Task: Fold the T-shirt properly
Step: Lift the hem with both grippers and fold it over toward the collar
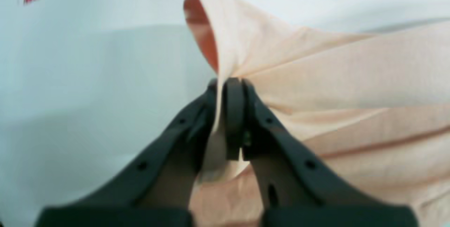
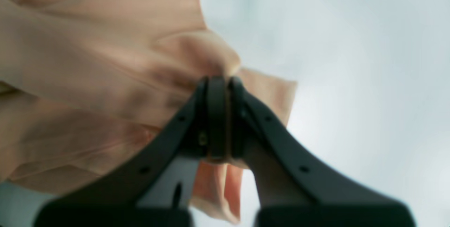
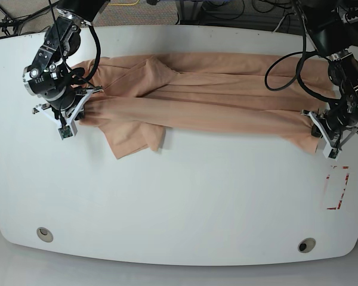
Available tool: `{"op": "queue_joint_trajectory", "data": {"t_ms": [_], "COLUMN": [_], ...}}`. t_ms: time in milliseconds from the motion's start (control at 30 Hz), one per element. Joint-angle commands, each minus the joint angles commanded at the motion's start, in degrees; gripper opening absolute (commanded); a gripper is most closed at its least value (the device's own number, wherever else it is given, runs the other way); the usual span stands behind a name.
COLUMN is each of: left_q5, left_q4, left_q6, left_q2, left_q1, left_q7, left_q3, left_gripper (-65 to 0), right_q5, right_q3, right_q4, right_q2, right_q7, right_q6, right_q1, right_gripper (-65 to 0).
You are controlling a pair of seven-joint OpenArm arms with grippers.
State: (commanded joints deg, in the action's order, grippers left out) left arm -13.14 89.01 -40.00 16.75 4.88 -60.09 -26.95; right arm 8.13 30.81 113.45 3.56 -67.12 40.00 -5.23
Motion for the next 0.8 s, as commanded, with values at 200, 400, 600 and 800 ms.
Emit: {"op": "queue_joint_trajectory", "data": {"t_ms": [200,400,600,800], "left_q5": [0.2,0.1,0.2,0.4], "left_q4": [2.4,5.9,6.9,6.9], "left_q6": [0.0,0.0,0.0,0.0], "left_q2": [0.0,1.2,1.6,1.7], "left_q1": [-4.2,-8.0,-9.8,-11.9], "left_q7": [-0.5,-5.2,-8.8,-8.9], "left_q3": [0.0,-1.6,-2.8,-2.5], "left_gripper": [-63.9,-63.7,-63.2,-53.6], "right_q5": [0.0,0.0,-0.1,-0.1], "right_q3": [1.1,1.3,1.3,1.4], "right_q4": [0.0,0.0,0.0,0.0], "right_q2": [-0.9,-1.7,-2.3,-2.4], "right_q7": [0.0,0.0,0.0,0.0], "right_q6": [0.00,0.00,0.00,0.00], "right_q1": [-1.8,-3.1,-3.9,-4.2], "right_gripper": [-65.0,-65.0,-61.4,-39.6]}}
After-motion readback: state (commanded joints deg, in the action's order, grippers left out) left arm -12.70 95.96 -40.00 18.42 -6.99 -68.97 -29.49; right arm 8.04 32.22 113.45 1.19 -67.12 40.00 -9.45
